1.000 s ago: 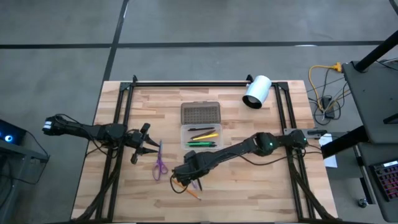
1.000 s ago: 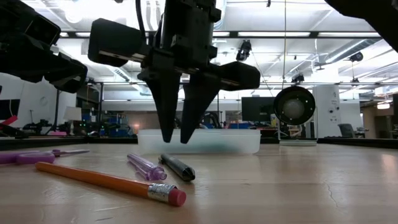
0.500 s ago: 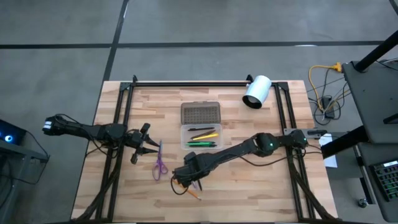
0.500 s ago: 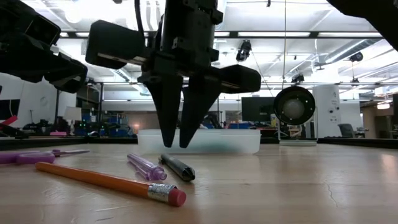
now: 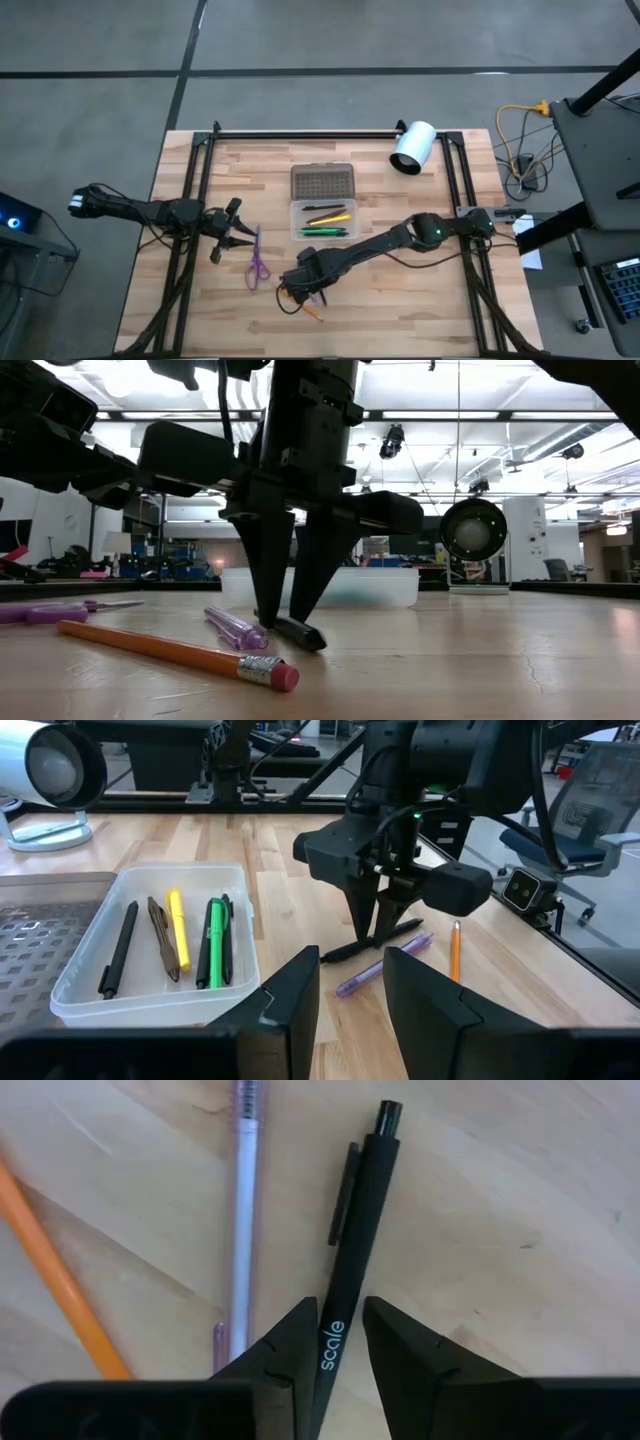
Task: Pick & place school supplies into a supply box
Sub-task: Put the black pen into the supply box
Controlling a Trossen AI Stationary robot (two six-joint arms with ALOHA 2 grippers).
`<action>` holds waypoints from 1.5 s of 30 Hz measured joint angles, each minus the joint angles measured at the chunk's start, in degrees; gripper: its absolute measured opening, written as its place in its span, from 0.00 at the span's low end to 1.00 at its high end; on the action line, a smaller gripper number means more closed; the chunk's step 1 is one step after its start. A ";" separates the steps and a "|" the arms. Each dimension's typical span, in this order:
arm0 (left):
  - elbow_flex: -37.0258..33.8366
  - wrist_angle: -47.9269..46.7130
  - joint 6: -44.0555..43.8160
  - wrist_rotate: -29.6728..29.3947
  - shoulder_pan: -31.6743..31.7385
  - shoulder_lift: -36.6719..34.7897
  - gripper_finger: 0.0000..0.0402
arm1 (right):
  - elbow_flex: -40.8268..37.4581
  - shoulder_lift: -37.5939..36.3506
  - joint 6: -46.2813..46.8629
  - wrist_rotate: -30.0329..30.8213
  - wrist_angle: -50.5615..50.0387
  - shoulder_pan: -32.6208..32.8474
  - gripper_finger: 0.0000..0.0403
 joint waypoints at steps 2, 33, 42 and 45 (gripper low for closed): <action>0.00 0.00 -0.01 0.00 0.01 0.00 0.25 | -0.14 -0.01 -0.01 -0.12 -0.22 0.01 0.20; 0.00 0.01 -0.02 0.00 0.01 0.00 0.25 | -0.75 0.10 -28.45 -1.81 -4.99 -1.39 0.18; 0.00 -0.01 -0.02 0.02 0.00 0.00 0.25 | -1.87 -0.01 -33.37 -0.10 -5.26 -1.41 0.15; 0.00 0.01 0.00 0.00 0.01 0.00 0.25 | -2.03 -0.03 -32.68 0.03 -5.36 -1.43 0.09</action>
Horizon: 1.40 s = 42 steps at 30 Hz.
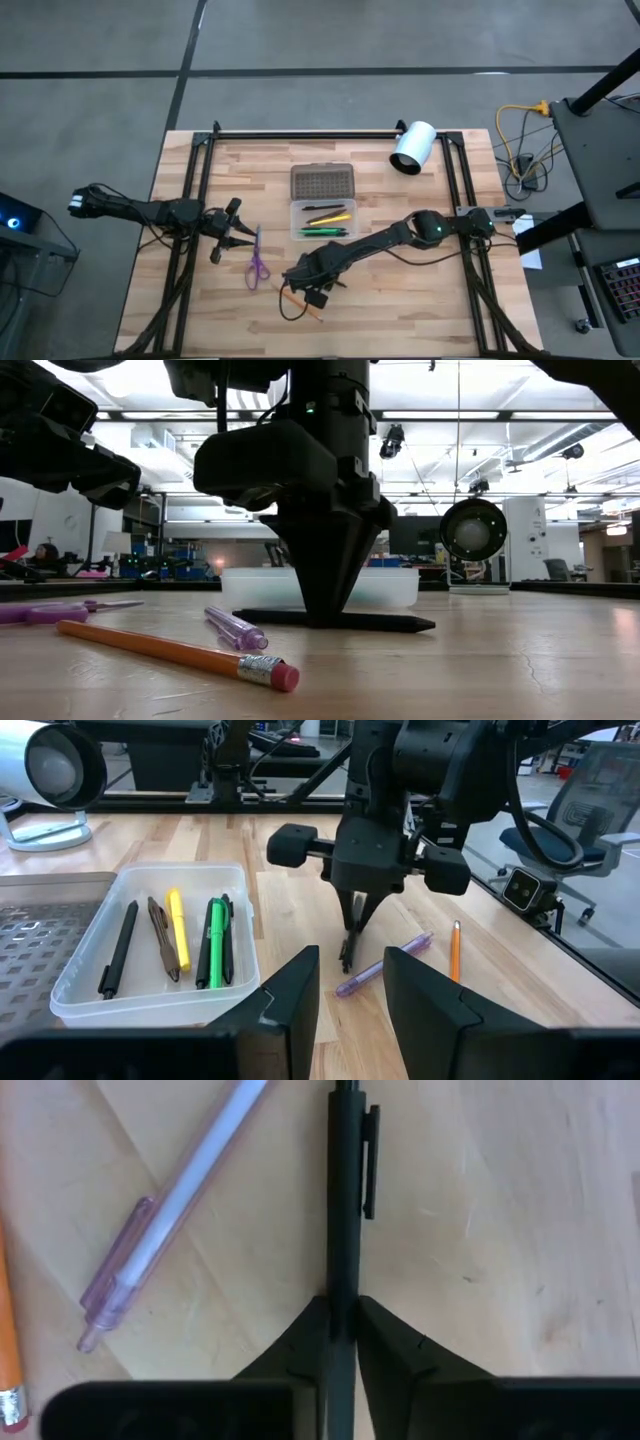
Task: Pick & place school supplies into a supply box
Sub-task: Put the black pen into the supply box
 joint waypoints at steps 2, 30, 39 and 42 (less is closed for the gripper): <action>0.00 -0.01 -0.01 0.00 0.00 0.00 0.25 | -0.02 -0.02 0.60 0.24 -0.23 0.00 0.05; 0.00 -0.01 -0.01 0.01 0.00 0.00 0.25 | -0.45 -4.63 -14.10 20.97 -7.35 -0.09 0.03; 0.00 -0.02 -0.01 0.00 -0.01 0.00 0.25 | -0.44 -4.90 -23.40 26.39 -7.18 -0.07 0.03; 0.00 -0.02 -0.01 0.02 -0.01 0.00 0.25 | -0.43 -5.77 -25.49 28.49 -7.17 0.05 0.03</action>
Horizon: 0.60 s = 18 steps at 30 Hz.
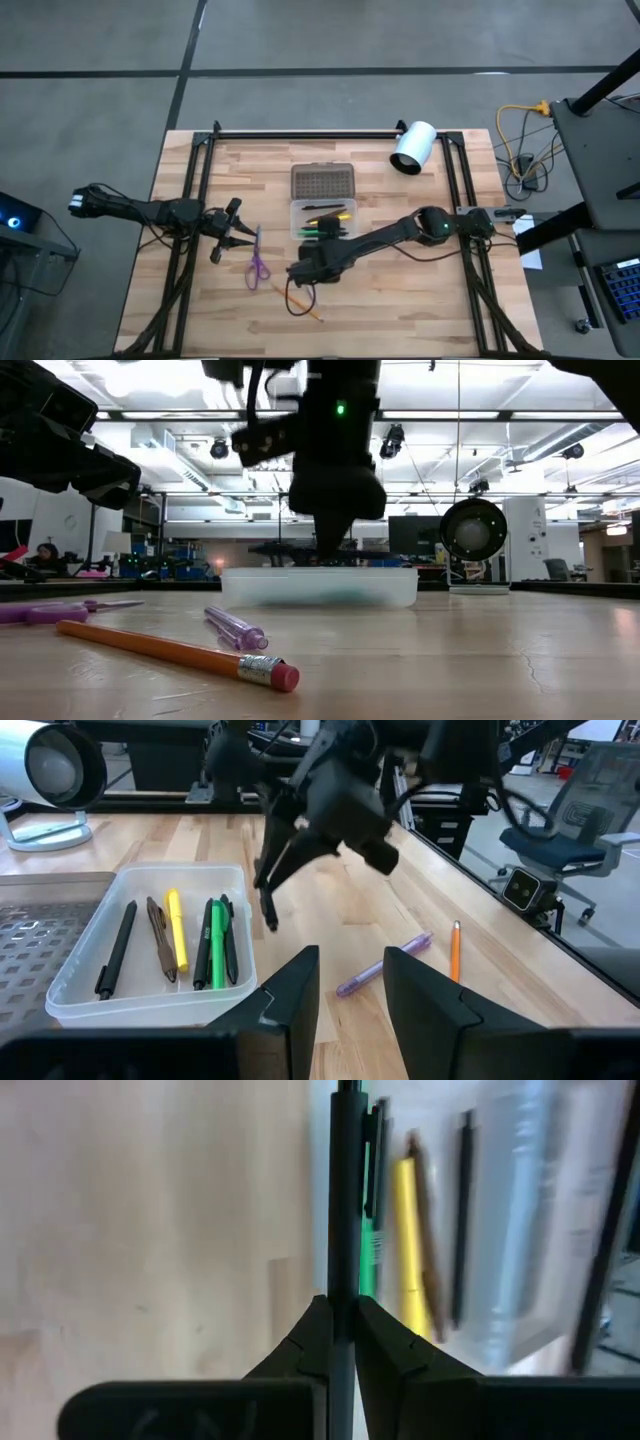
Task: Pick & place school supplies into a supply box
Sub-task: Put the black pen into the supply box
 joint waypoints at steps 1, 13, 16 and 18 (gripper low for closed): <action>0.00 0.00 0.00 -0.02 0.00 0.00 0.25 | 0.03 -0.44 -0.52 0.74 0.02 0.01 0.03; 0.00 0.00 -0.01 -0.02 0.00 0.00 0.25 | -1.97 -1.25 -5.72 9.15 0.06 -1.64 0.03; 0.00 0.00 0.00 -0.02 0.01 0.00 0.25 | -3.39 -1.25 -6.17 10.99 0.19 -2.13 0.03; 0.00 0.01 0.00 -0.01 0.00 0.00 0.25 | -4.48 -1.25 -6.54 11.47 0.67 -2.44 0.03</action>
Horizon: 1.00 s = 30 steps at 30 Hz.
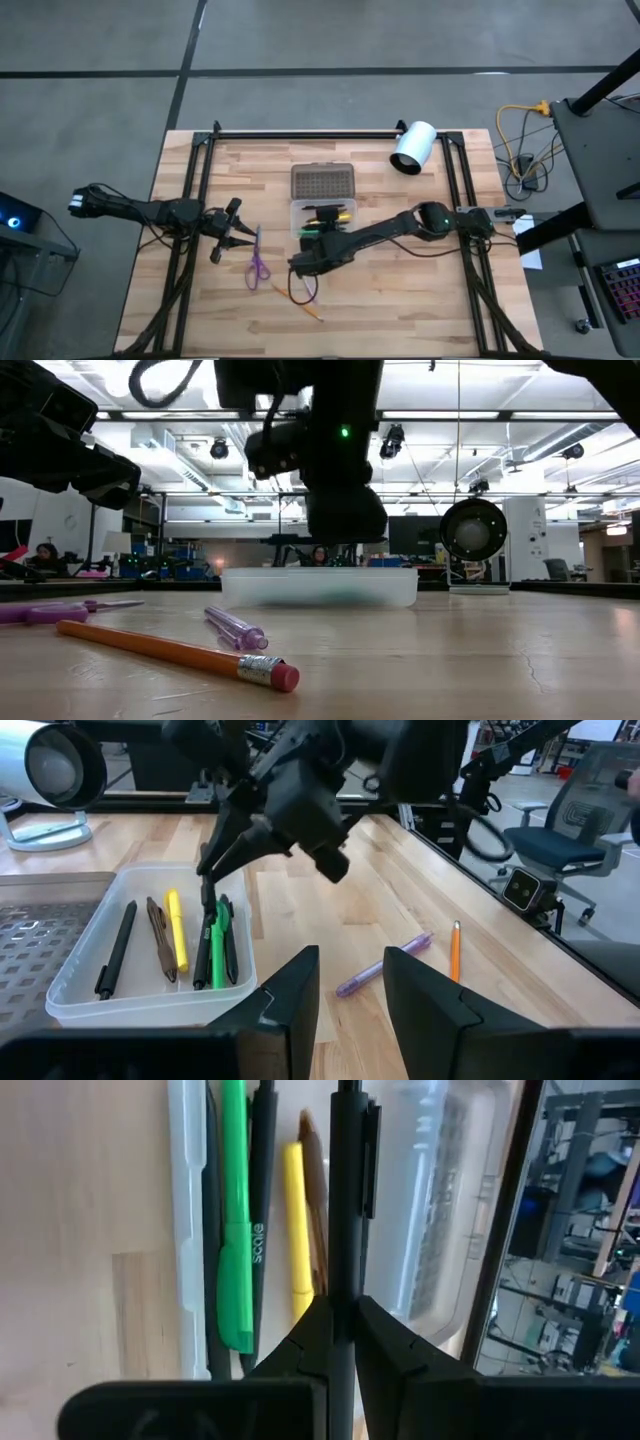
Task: Pick & place school supplies into a supply box
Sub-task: Put the black pen into the supply box, then put the orange pencil into the supply box
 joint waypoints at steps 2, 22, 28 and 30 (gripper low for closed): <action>0.01 -0.01 0.01 -0.01 0.02 0.00 0.25 | -1.18 0.00 -0.57 0.05 0.60 -0.42 0.03; 0.00 0.01 -0.01 0.01 0.00 0.00 0.25 | -4.91 -0.28 -1.34 2.52 2.76 -1.61 0.15; 0.01 0.00 0.00 0.00 0.01 0.00 0.25 | -4.91 -0.28 0.18 2.54 3.30 -1.63 0.21; 0.01 0.00 -0.01 0.00 0.01 0.00 0.25 | -4.91 -0.28 0.05 2.54 3.44 -1.61 0.22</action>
